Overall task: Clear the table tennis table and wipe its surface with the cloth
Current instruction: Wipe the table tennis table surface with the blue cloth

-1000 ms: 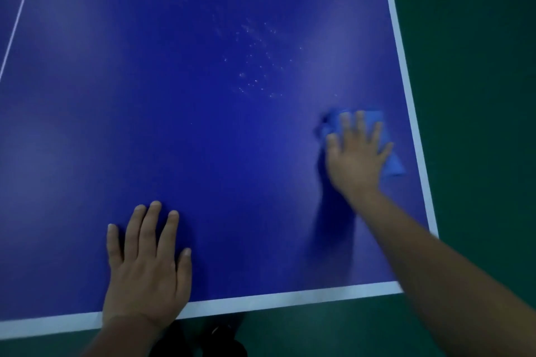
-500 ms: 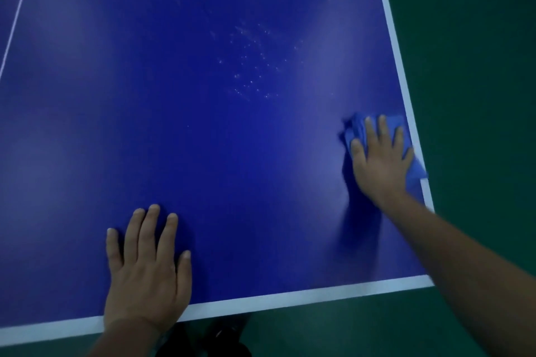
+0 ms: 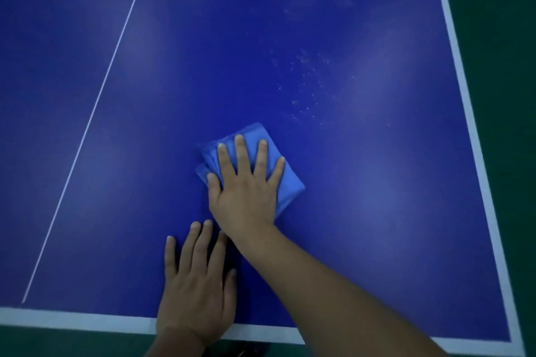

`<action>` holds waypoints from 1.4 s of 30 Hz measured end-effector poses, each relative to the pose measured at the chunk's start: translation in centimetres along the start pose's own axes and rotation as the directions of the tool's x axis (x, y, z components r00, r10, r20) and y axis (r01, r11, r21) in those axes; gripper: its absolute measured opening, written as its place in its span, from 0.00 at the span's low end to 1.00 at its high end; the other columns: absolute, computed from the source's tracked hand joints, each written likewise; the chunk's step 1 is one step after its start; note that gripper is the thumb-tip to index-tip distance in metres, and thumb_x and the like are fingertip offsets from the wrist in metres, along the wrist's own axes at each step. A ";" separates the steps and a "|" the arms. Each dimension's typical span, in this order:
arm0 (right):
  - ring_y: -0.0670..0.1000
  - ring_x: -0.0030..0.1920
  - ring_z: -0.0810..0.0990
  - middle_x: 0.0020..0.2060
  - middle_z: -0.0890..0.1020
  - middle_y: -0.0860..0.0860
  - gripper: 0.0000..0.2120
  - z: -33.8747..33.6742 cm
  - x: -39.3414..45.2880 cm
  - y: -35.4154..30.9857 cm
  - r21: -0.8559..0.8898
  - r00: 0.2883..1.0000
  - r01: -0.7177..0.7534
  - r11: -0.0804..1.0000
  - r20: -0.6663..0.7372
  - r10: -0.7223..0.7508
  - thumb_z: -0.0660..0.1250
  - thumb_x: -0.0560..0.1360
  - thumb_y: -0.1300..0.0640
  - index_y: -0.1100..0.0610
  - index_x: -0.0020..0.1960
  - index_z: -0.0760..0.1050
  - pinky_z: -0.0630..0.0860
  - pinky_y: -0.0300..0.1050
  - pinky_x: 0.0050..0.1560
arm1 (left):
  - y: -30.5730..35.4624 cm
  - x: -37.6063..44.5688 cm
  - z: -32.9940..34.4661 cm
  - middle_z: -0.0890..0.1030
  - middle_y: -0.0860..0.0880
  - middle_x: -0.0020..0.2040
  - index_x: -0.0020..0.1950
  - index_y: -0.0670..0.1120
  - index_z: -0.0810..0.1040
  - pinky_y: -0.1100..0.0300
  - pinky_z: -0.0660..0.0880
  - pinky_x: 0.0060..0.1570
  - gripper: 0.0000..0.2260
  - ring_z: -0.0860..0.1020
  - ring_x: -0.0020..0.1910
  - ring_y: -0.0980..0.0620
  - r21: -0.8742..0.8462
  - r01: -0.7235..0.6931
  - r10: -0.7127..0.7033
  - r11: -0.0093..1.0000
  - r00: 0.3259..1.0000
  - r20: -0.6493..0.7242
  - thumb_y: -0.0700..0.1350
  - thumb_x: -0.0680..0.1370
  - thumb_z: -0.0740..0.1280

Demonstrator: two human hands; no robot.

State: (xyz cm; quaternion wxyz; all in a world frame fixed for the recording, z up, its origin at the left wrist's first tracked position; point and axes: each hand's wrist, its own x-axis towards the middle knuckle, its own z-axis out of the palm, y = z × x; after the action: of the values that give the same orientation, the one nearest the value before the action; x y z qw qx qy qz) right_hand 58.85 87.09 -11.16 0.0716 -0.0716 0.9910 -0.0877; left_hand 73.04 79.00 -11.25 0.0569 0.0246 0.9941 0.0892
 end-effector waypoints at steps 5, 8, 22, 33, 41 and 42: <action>0.60 0.80 0.45 0.81 0.51 0.46 0.28 -1.7 5.6 5.8 -0.021 0.994 -0.107 0.994 -0.029 0.106 0.47 0.82 0.37 0.42 0.80 0.52 0.41 0.72 0.73 | -0.1 -0.1 0.0 0.67 0.39 0.75 0.72 0.40 0.71 0.33 0.54 0.71 0.28 0.61 0.76 0.40 0.033 -0.005 0.004 0.999 1.000 0.028 0.54 0.77 0.55; 0.61 0.80 0.48 0.81 0.53 0.46 0.28 -4.1 9.1 15.9 0.018 0.893 -0.437 0.899 -0.111 0.436 0.49 0.82 0.38 0.43 0.80 0.54 0.44 0.74 0.73 | -0.1 -0.1 0.1 0.66 0.40 0.75 0.73 0.41 0.69 0.33 0.53 0.71 0.28 0.61 0.76 0.40 0.036 -0.013 0.012 0.999 0.999 0.035 0.54 0.77 0.55; 0.59 0.80 0.48 0.81 0.53 0.46 0.28 -3.6 4.7 15.0 -0.084 0.979 -0.200 0.976 -0.059 0.196 0.49 0.82 0.38 0.43 0.80 0.53 0.44 0.69 0.75 | 0.2 -0.2 -0.1 0.68 0.38 0.74 0.72 0.40 0.70 0.32 0.53 0.71 0.27 0.61 0.76 0.40 0.015 -0.008 0.007 1.000 0.999 0.033 0.54 0.78 0.54; 0.60 0.80 0.46 0.81 0.50 0.47 0.29 -4.0 4.2 13.0 -0.055 0.924 -0.383 0.922 -0.045 0.381 0.48 0.82 0.38 0.43 0.81 0.51 0.42 0.72 0.74 | 0.4 0.0 0.0 0.67 0.40 0.75 0.73 0.41 0.71 0.34 0.53 0.72 0.28 0.61 0.76 0.41 0.027 0.008 -0.009 1.000 0.999 0.038 0.55 0.78 0.54; 0.60 0.80 0.43 0.81 0.49 0.47 0.27 -3.2 13.6 3.1 -0.006 0.958 0.274 0.962 0.084 -0.272 0.47 0.83 0.40 0.43 0.81 0.51 0.37 0.71 0.74 | 4.7 1.8 -0.8 0.70 0.36 0.71 0.69 0.40 0.70 0.33 0.53 0.73 0.26 0.65 0.73 0.37 -0.039 0.241 -0.244 0.970 0.952 -0.185 0.56 0.82 0.50; 0.59 0.80 0.45 0.81 0.51 0.47 0.27 -3.5 15.1 5.6 -0.010 0.969 0.243 0.970 0.056 -0.242 0.48 0.82 0.39 0.42 0.80 0.52 0.38 0.71 0.73 | 6.2 2.6 -0.8 0.69 0.36 0.71 0.69 0.39 0.70 0.34 0.51 0.74 0.25 0.65 0.73 0.36 -0.066 0.293 -0.301 0.954 0.929 -0.215 0.55 0.80 0.54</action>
State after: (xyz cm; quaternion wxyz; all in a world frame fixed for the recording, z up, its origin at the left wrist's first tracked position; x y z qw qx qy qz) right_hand 42.79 90.80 -10.69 0.0869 -0.1952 0.9732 -0.0855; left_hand 70.64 85.15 -9.62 -0.0414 -0.1370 0.9848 0.0980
